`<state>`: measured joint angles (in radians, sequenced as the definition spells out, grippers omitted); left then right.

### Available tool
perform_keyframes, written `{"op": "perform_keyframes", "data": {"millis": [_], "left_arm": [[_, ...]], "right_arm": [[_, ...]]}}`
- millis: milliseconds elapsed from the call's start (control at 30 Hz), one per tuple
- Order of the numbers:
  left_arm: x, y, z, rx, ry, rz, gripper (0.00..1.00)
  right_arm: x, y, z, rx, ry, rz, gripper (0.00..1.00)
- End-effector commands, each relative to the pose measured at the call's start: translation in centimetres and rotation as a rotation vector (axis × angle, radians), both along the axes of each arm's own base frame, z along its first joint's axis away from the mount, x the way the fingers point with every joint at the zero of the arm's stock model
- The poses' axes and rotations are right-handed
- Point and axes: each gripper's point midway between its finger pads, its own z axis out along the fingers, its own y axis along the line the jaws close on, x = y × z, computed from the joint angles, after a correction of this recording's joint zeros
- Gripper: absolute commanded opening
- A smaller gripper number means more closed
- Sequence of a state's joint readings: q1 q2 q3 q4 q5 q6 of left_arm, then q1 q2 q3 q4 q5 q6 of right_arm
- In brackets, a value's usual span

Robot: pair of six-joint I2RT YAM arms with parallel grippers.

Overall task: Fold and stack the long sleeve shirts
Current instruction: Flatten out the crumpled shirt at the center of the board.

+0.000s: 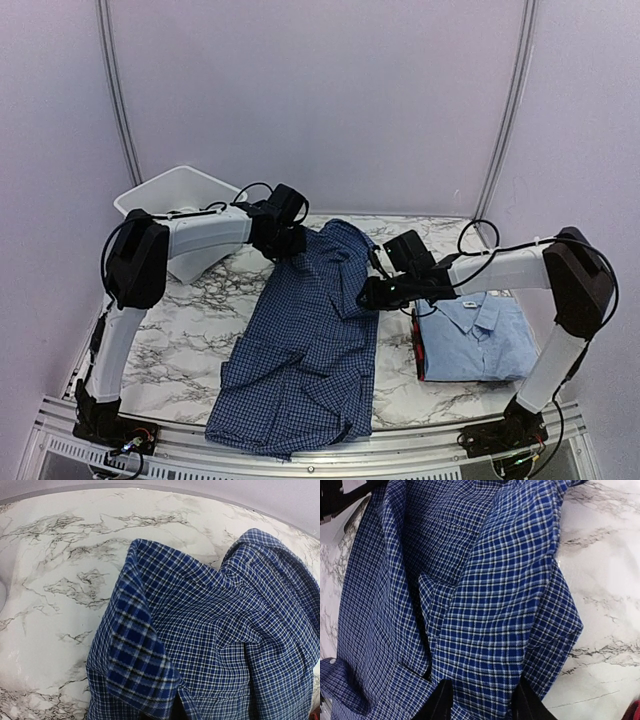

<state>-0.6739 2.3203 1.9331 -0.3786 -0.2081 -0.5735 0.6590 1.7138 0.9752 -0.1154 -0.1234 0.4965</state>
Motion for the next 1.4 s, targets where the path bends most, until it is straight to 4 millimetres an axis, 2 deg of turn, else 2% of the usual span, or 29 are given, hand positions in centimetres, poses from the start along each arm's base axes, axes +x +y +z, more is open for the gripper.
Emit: {"op": "perform_keyframes", "data": {"millis": [0,67,167,300,433,600,633,733,767,867,967,1100,1233,1267,1300,1367], "left_arm": [[1.8,0.2,1.3,-0.009,-0.029,-0.015,0.00],[2.7,0.4,1.3,-0.026,-0.026,-0.026,0.00],[3.6,-0.5,1.5,-0.071,-0.021,-0.084,0.00],[4.5,-0.5,1.1,-0.080,-0.022,-0.116,0.00],[5.1,0.3,0.7,-0.075,-0.017,-0.116,0.00],[5.5,0.4,1.7,-0.088,-0.033,-0.116,0.02],[5.5,0.3,2.1,-0.093,-0.040,-0.120,0.04],[5.5,0.1,3.1,-0.100,-0.051,-0.135,0.19],[5.5,0.1,3.5,-0.100,-0.058,-0.138,0.27],[4.9,-0.2,4.9,-0.121,-0.059,-0.169,0.45],[4.0,-0.2,6.8,-0.141,-0.066,-0.187,0.61],[1.6,0.7,7.9,-0.135,-0.047,-0.203,0.65],[-2.8,2.5,7.2,-0.084,0.004,-0.233,0.65],[-4.2,3.0,6.8,-0.070,0.022,-0.249,0.65],[-5.8,3.6,6.8,-0.069,0.038,-0.269,0.65],[-8.7,4.6,5.5,-0.061,0.089,-0.307,0.65]], "right_arm": [[1.5,0.6,1.0,0.010,-0.038,-0.011,0.20],[2.8,0.1,1.6,-0.013,-0.061,-0.031,0.11],[5.9,-1.7,2.8,-0.071,-0.103,-0.075,0.01],[10.5,-5.2,3.6,-0.171,-0.150,-0.157,0.00],[13.9,-9.0,3.0,-0.249,-0.153,-0.227,0.00],[16.7,-13.1,0.6,-0.310,-0.117,-0.302,0.00],[17.2,-13.4,0.2,-0.307,-0.112,-0.308,0.00],[18.4,-13.8,-0.3,-0.318,-0.104,-0.306,0.01],[18.8,-13.8,-0.2,-0.326,-0.107,-0.305,0.03],[19.6,-13.8,0.4,-0.344,-0.124,-0.297,0.13],[19.9,-14.2,1.3,-0.354,-0.126,-0.299,0.26],[18.4,-13.0,3.0,-0.310,-0.141,-0.252,0.38],[15.2,-10.2,4.5,-0.298,-0.172,-0.159,0.45],[14.4,-9.2,5.4,-0.275,-0.193,-0.133,0.46],[13.3,-8.1,5.5,-0.252,-0.197,-0.096,0.47],[11.2,-5.5,5.8,-0.190,-0.201,-0.005,0.49]]}}
